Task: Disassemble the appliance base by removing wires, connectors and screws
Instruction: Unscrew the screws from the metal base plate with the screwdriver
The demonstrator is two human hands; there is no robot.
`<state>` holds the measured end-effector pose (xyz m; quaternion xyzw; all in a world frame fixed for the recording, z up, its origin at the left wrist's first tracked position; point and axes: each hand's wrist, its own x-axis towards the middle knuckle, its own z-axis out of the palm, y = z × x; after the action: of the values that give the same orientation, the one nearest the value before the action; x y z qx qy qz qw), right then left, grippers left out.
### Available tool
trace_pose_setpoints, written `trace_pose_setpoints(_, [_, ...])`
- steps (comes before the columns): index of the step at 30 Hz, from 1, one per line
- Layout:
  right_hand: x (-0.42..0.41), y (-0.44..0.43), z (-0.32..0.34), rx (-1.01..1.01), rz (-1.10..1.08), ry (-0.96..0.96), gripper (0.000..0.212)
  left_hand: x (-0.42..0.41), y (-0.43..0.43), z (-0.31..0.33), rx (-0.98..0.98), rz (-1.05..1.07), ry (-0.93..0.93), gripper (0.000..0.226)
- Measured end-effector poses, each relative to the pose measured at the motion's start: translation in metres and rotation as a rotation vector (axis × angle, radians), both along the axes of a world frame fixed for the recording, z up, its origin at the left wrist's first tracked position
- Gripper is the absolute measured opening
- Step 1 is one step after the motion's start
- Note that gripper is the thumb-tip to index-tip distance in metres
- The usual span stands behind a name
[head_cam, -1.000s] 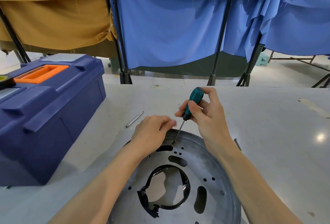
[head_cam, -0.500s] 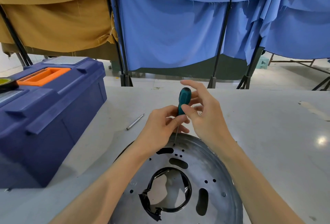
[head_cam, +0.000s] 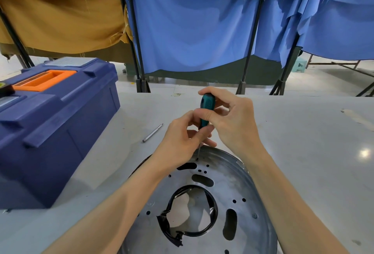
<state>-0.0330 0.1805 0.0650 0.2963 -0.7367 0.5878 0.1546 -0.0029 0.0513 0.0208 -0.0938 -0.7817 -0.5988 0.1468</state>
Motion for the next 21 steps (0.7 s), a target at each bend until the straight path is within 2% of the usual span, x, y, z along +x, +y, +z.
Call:
trace_pose_setpoints(5, [-0.001,0.003,-0.004,-0.067,0.089,-0.034,0.036,0.002,0.002,-0.003,0.046,0.041,0.021,0.031])
trace_pose_setpoints(8, [-0.006,0.008,-0.005,-0.072,0.096,-0.027,0.033,0.003,0.001,0.000,0.108,-0.015,-0.040,0.016])
trace_pose_setpoints(9, [-0.008,0.010,-0.006,-0.074,0.099,-0.032,0.032,0.005,0.001,0.001,0.099,-0.043,-0.065,0.012])
trace_pose_setpoints(13, [-0.010,0.014,-0.007,-0.115,0.164,-0.080,0.031,0.006,0.007,0.001,-0.091,-0.055,-0.078,0.021])
trace_pose_setpoints(16, [-0.007,0.010,-0.006,-0.128,0.198,-0.095,0.031,0.005,0.006,0.001,-0.092,-0.032,-0.052,0.020])
trace_pose_setpoints(21, [-0.005,0.001,-0.007,-0.048,0.047,-0.055,0.029,0.005,0.001,0.003,-0.078,-0.044,-0.062,0.021])
